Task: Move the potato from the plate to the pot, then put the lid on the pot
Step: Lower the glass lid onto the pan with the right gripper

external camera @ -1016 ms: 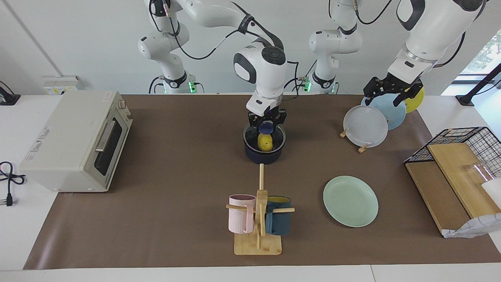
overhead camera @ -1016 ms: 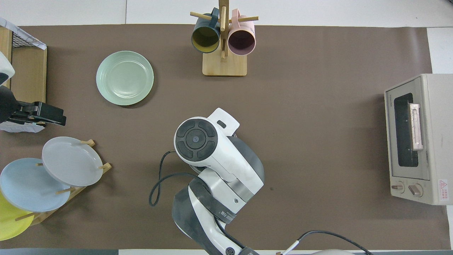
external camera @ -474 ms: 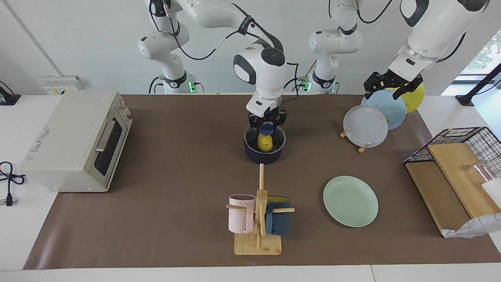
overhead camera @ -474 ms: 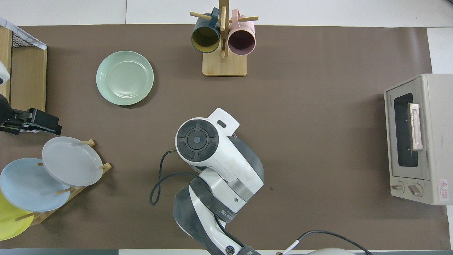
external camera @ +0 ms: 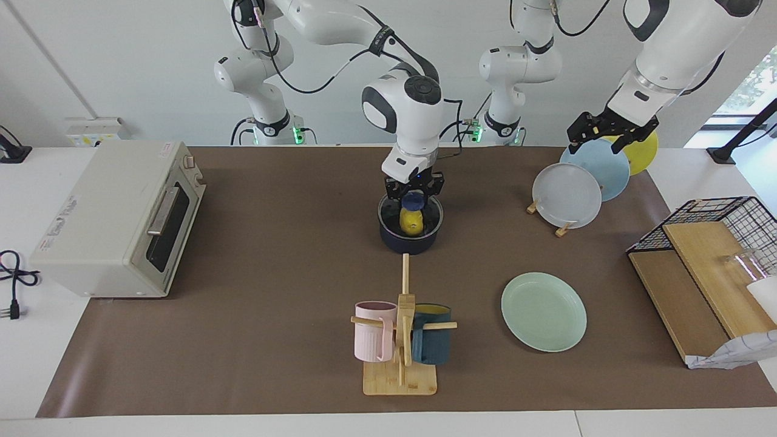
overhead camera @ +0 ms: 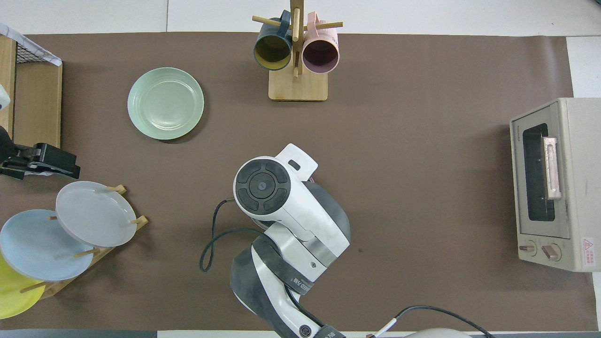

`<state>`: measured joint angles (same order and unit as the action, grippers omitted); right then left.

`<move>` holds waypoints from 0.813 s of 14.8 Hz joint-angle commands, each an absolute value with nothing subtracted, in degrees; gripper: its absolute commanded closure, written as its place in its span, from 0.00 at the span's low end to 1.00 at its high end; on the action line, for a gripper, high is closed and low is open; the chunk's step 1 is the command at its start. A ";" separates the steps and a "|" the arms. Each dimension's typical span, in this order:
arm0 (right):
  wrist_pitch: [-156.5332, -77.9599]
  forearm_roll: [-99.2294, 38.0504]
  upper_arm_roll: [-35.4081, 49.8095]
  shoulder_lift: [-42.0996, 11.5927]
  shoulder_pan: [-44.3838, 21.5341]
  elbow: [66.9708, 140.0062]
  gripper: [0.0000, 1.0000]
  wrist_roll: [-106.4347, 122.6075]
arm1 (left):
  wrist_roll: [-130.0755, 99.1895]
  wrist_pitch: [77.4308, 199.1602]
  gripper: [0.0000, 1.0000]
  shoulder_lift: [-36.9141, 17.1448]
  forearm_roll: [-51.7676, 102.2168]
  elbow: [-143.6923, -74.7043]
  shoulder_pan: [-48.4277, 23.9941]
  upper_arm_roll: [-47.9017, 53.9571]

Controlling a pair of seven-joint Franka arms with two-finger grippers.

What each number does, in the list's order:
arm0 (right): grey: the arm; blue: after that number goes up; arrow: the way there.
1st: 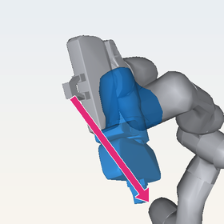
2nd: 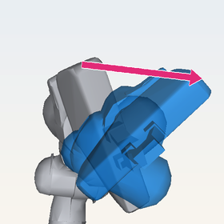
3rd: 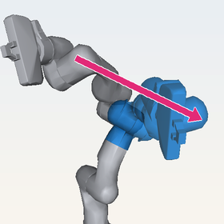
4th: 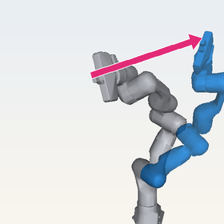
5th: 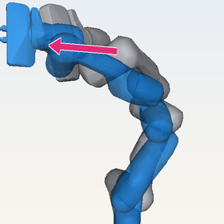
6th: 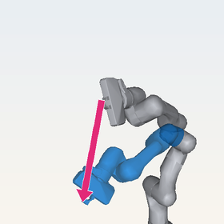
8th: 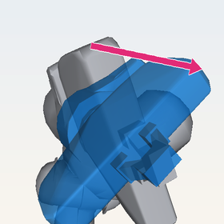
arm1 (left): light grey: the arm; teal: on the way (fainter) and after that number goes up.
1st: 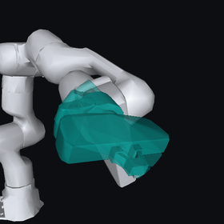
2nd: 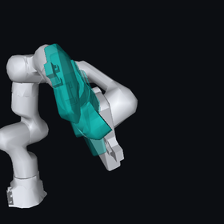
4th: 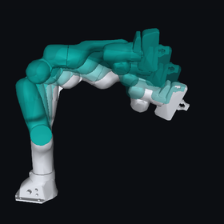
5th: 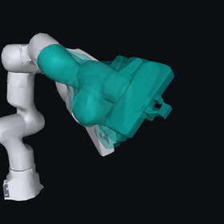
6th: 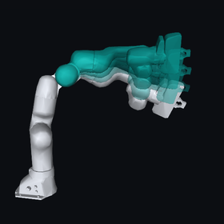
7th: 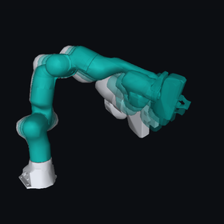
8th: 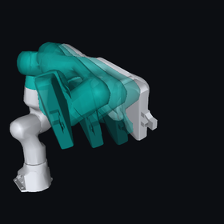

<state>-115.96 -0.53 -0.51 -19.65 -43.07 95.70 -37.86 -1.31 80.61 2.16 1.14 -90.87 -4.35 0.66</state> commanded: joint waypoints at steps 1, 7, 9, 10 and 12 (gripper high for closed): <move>-117.07 -1.14 -0.09 -19.07 -42.63 97.03 1.00 -38.94 | -2.20 80.50 0.00 1.41 0.88 -89.12 -4.31 0.62; -118.30 -1.05 -0.09 -18.99 -42.63 97.65 0.00 -38.50 | -2.02 84.90 0.00 1.58 0.79 -89.30 -4.22 0.53; -118.13 -0.97 -0.09 -19.07 -42.63 97.47 0.00 -38.41 | -2.02 85.08 0.00 1.58 0.79 -89.30 -4.22 0.61; -118.04 -0.71 -0.09 -19.07 -42.54 97.30 0.00 -38.41 | -1.93 85.08 0.00 1.58 0.79 -89.30 -4.13 0.62; -117.60 -0.09 -0.17 -19.07 -42.45 96.86 0.00 -38.32 | -1.93 85.08 0.00 1.76 0.70 -89.56 -4.04 0.53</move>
<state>-116.95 -0.52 -0.53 -19.65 -43.06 96.35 -37.86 -1.40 84.71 2.15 1.14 -90.36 -4.22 0.63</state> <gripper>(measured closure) 0.000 0.000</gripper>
